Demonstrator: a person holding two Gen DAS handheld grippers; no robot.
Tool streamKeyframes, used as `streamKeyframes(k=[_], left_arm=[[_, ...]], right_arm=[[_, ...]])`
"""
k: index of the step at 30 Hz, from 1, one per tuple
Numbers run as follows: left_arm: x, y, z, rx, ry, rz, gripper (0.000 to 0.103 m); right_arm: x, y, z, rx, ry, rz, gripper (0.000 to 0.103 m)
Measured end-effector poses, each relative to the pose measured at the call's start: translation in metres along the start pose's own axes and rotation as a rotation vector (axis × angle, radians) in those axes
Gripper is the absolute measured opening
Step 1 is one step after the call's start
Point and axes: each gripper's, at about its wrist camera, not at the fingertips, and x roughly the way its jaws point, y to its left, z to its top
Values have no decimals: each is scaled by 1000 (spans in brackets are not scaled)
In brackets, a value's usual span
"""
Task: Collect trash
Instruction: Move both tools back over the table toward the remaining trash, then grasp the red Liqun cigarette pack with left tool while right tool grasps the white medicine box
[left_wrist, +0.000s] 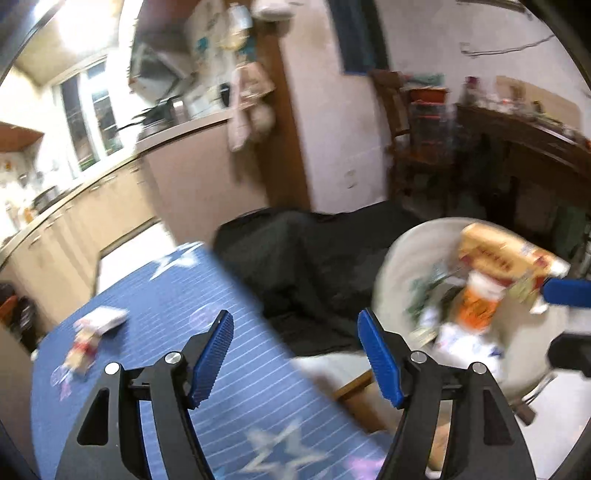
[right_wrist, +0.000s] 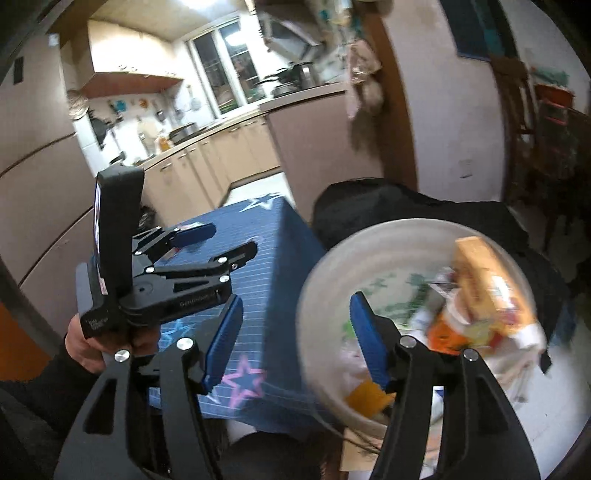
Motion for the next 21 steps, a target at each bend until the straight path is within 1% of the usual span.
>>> streamKeyframes(k=[4,8,10,13,15,16,17,18,19,21], left_arm=[[-8,44,-32,-40,38,97,71],[-16,86,-63,-82,80,168,71],[-19,105,-79,-98,105,190,73],[-20,146,-109,-128,160,240,74],[-21,183,-127,-172,198,270,74],[-22,196,-133,-191,208,277,75],[-23,218,-138,-217,219,292,76],[-25,232,-143,-231,222,306,78],[-26,246,-146,-237,225,316,82],[-26,274,-148,-226,216,343,83]], right_arm=[[28,24,4,-23,27,43,58],[66,56,7,-50,69,70,58],[82,69,8,-64,92,83,59],[115,94,12,-97,143,115,66],[133,110,16,-126,165,125,76],[144,120,19,-145,175,131,78],[151,127,21,-160,181,135,82],[159,135,23,-178,188,138,86],[172,147,28,-204,199,140,87],[190,160,34,-241,210,145,90]])
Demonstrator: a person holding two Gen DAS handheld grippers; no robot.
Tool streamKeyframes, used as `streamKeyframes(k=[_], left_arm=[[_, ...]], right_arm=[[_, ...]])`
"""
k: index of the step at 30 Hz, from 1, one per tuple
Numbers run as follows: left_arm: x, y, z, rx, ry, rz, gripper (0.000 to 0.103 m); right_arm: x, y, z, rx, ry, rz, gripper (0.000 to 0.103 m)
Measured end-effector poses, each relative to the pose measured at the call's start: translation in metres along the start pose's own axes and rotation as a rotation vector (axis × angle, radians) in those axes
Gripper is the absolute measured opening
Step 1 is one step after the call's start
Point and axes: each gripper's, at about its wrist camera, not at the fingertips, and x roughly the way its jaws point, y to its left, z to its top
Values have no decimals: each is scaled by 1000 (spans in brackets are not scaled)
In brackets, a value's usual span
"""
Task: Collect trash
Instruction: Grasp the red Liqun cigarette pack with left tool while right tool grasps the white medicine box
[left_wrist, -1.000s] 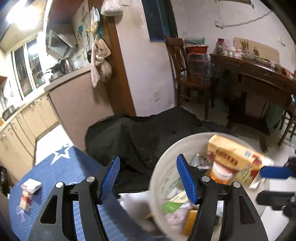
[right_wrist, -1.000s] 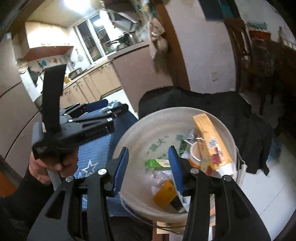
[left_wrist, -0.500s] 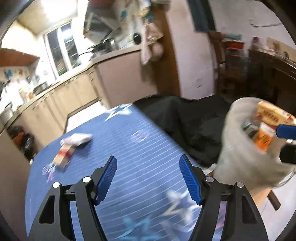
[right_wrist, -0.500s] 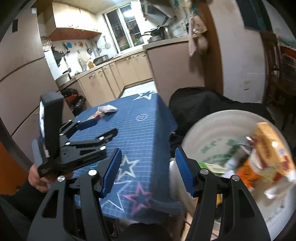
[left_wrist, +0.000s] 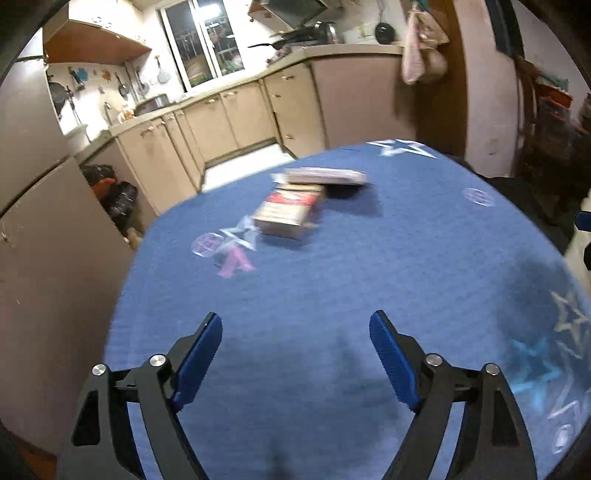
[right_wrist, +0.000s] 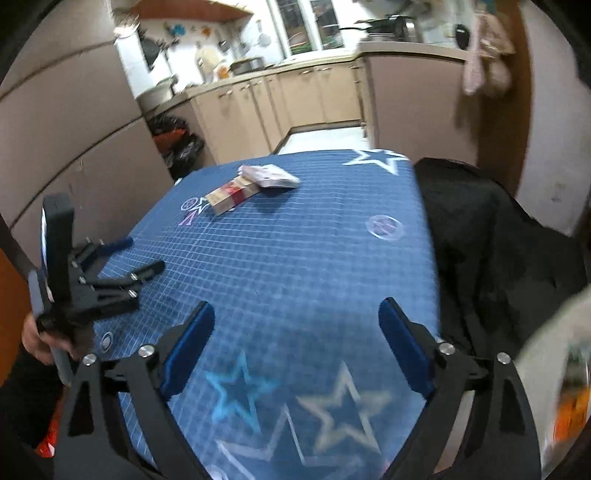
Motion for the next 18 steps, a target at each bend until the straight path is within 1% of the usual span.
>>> streamKeyframes(k=[3,4,6,8,10,11,13,14,16,17,18], left_arm=[[19,27,11,33,-18,15,84],[24,30,15,36,-20,12,84],[42,39,25,42,-23,-24,85],[60,43,36,48,-31,-74,85],[77,44,44,53,-19,-144,85],[90,44,50,58,-11,-191,85],[105,43,56,77,-15,-247,85],[111,44,59,87,-15,-270,87],[123,43,64,106,-13,-310,92],[131,42,67,117,-8,-333,92],[136,41,69,123,-6,-338,92]], right_arm=[[28,15,24,-76,-5,-24,92],[38,21,34,-118,-21,-35,92],[56,29,48,-206,-45,-53,92],[72,35,58,-284,-52,-91,92],[99,37,73,-349,-21,-114,92],[109,35,79,-358,-3,-115,92],[132,28,93,-368,34,-112,91],[141,25,99,-374,54,-110,91],[156,21,107,-393,84,-102,91],[166,18,112,-414,99,-112,91],[173,18,114,-434,108,-114,91]])
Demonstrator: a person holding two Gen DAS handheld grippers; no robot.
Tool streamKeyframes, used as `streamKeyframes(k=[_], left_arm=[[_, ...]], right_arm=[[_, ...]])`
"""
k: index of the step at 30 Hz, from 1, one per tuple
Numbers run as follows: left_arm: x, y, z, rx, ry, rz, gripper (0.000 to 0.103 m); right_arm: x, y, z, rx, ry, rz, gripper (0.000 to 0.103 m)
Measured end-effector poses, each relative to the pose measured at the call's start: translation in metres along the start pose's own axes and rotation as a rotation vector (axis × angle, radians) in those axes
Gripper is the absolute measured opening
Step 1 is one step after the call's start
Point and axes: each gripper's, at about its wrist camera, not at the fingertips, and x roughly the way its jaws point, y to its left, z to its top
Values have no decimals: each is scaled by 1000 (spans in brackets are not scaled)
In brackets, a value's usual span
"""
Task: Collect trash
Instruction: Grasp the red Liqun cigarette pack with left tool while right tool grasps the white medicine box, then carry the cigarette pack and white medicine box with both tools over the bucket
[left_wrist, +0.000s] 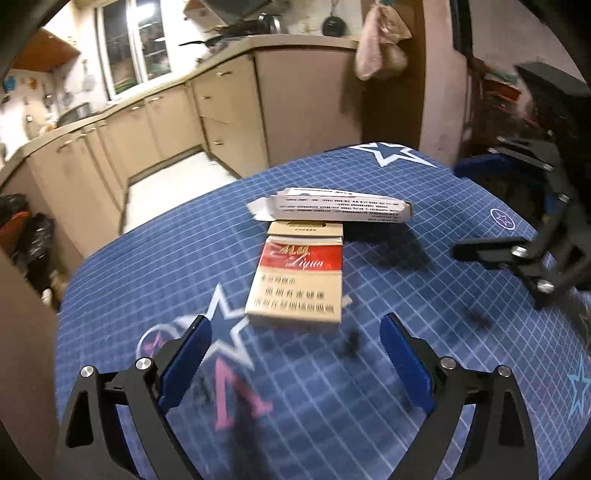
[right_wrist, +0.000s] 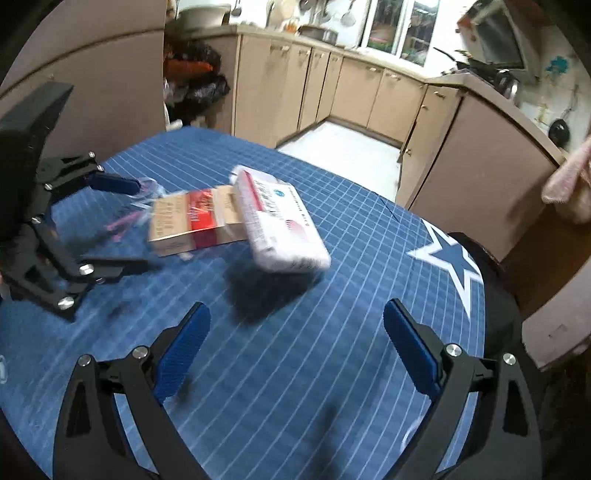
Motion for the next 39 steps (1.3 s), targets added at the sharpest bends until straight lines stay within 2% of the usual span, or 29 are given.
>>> streamKeyframes(k=[2,5,8,10,11,12,13,14,22,28,31,37,39], left_arm=[[9,1,7,16,-4,-9,92],[19,2,16,52,-10,-27,92],[36,0,26,79,21,-64,92],[44,0,29,86,41,-58,92],[49,2,31,77,59,-73,92],[51,4,33,63,58,-99,79],[50,6,34,53,52,-127,56],[48,8,34,41,41,-127,57],[18,-5,12,27,20,-50,56],[-25,-20,-14,-119,23,74,56],[-51,-29,-26,-203,17,85,56],[-102,-63,-51,-269,-20,204,56],[-118,-74,-58,-296,-35,219,56]], right_arm=[[14,-2,8,-47,7,12,90],[33,-6,20,-70,23,44,79],[48,-3,29,-109,27,73,69],[52,0,32,-132,6,88,66],[54,-1,34,-124,5,116,57],[56,-3,36,-99,10,122,54],[57,-5,37,-81,16,109,44],[57,-7,36,-61,25,121,19],[25,-9,2,101,18,143,15],[-21,12,-47,243,7,219,15],[-45,31,-68,286,-4,245,15],[-95,66,-106,334,-63,206,15],[-111,73,-118,346,-80,185,15]])
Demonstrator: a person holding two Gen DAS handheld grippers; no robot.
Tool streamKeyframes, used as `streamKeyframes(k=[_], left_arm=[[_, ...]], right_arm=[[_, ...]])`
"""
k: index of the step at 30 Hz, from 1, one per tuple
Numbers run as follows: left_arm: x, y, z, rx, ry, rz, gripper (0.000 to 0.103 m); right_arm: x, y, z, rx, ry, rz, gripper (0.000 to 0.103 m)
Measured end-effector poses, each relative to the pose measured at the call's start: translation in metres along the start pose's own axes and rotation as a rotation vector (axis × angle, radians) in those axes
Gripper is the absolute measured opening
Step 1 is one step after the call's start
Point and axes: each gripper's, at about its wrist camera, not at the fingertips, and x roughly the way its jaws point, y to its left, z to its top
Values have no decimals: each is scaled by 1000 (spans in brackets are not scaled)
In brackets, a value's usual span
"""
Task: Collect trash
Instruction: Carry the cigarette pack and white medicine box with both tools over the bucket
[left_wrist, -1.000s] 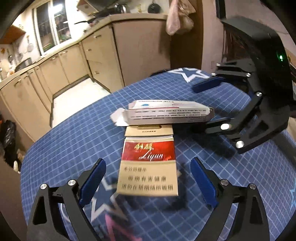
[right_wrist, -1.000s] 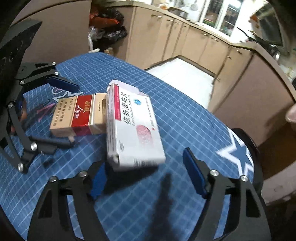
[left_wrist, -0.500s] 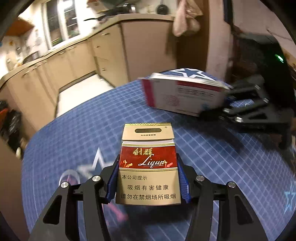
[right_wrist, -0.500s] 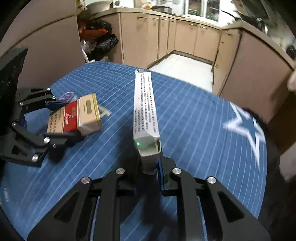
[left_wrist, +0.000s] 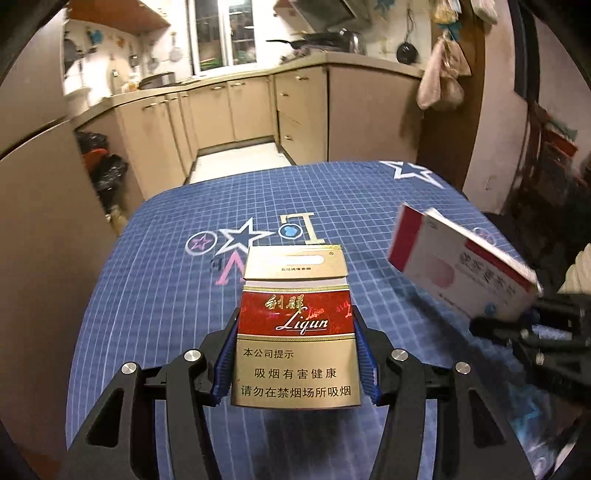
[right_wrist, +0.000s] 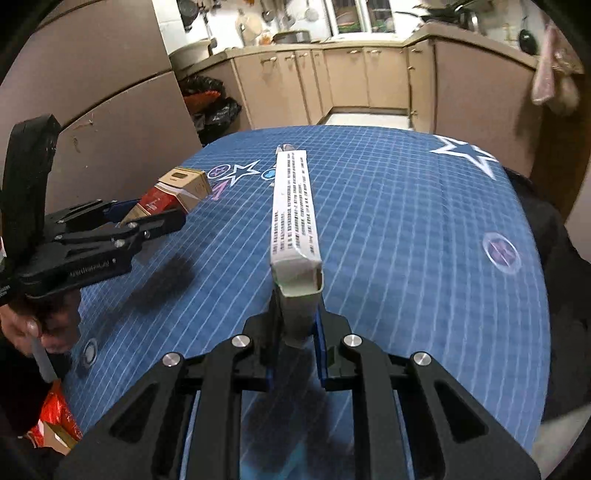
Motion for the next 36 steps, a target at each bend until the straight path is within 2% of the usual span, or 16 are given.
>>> streamKeyframes(k=[4,7,16,27,36], left_arm=[[-35,-14,-15,-7,-44,59,56],[-50,-22,-22,-11,-60,76,56],[-88,-59,-38,39,-117,110,56],[-118,-103,-33,121,-186,86,56],[-129,-153,-24,204,-228,35,56]], right_arm=[[-38,13,-18,7,-57,-28,15],[-56,17,-26,13,-93,-24,15],[-107,31,-50,-1,-177,-94,15],[-160,15,-73,37,-254,-181,15],[-214,-24,-98,116,-320,-301,15]])
